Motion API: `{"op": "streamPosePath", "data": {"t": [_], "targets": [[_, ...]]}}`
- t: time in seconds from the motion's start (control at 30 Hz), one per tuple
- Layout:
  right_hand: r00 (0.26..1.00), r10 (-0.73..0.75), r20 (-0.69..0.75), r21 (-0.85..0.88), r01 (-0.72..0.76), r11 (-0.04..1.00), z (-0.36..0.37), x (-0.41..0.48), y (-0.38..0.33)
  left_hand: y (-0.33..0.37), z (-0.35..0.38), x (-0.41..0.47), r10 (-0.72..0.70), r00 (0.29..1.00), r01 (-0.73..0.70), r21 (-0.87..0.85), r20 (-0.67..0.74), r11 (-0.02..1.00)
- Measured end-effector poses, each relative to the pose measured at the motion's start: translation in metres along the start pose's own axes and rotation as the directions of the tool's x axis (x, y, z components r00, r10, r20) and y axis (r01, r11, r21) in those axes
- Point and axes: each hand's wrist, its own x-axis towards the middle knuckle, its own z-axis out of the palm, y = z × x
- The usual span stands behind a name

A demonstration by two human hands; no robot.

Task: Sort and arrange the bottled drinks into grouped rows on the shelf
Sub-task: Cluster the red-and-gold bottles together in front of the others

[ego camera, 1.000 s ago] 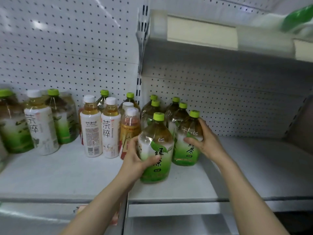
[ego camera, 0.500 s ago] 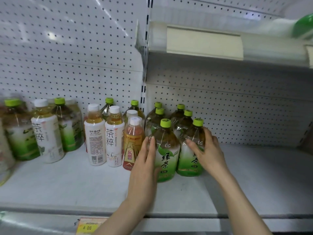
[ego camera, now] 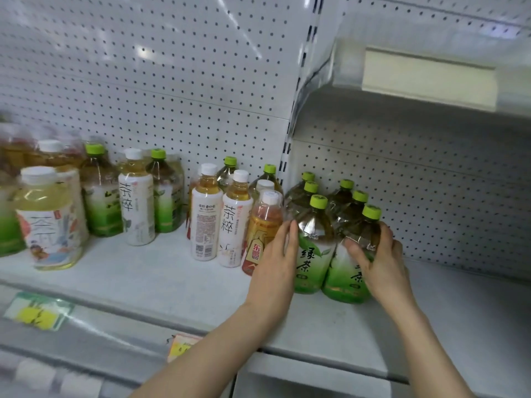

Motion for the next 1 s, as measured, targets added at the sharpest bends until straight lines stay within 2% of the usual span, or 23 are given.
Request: {"op": "streamPosePath", "data": {"t": [0.1,0.17,0.27,0.33,0.47,0.63,0.7,0.87,0.93,1.0], "targets": [[0.999,0.022,-0.028,0.018,-0.021,1.0,0.001,-0.01,-0.008,-0.01,-0.013,-0.003,0.055,0.995,-0.055,0.001,0.078,0.998],[0.99,-0.034,-0.136,-0.009,0.033,0.999,0.005,-0.017,-0.017,-0.02,-0.027,-0.007,0.094,0.991,-0.094,-0.011,0.095,0.996],[0.891,-0.237,-0.387,-0.09,0.219,0.972,0.014,-0.025,-0.037,-0.043,-0.056,-0.015,0.127,0.989,-0.126,-0.007,0.081,0.992],[0.815,-0.346,-0.465,-0.127,0.325,0.937,0.023,-0.028,-0.055,-0.064,-0.077,-0.024,0.109,0.991,-0.111,0.022,0.077,0.994],[0.841,-0.431,-0.327,-0.074,0.431,0.899,0.055,-0.043,-0.111,-0.117,-0.131,-0.05,0.059,0.997,-0.065,0.134,0.048,0.989],[0.807,-0.576,-0.132,0.019,0.583,0.812,0.11,-0.085,-0.202,-0.196,-0.22,-0.088,-0.016,1.0,0.021,0.224,-0.025,0.974],[0.775,-0.623,-0.102,0.073,0.631,0.773,0.134,-0.107,-0.247,-0.23,-0.258,-0.105,-0.061,0.996,0.074,0.262,-0.059,0.962],[0.652,-0.746,-0.134,0.205,0.755,0.623,0.195,-0.157,-0.375,-0.309,-0.348,-0.14,-0.15,0.983,0.178,0.344,-0.108,0.922],[0.66,-0.745,-0.101,0.268,0.739,0.618,0.219,-0.169,-0.423,-0.341,-0.375,-0.15,-0.176,0.972,0.221,0.341,-0.157,0.914],[0.714,-0.7,-0.011,0.299,0.671,0.679,0.24,-0.171,-0.464,-0.368,-0.394,-0.156,-0.208,0.963,0.254,0.317,-0.17,0.914]]}}
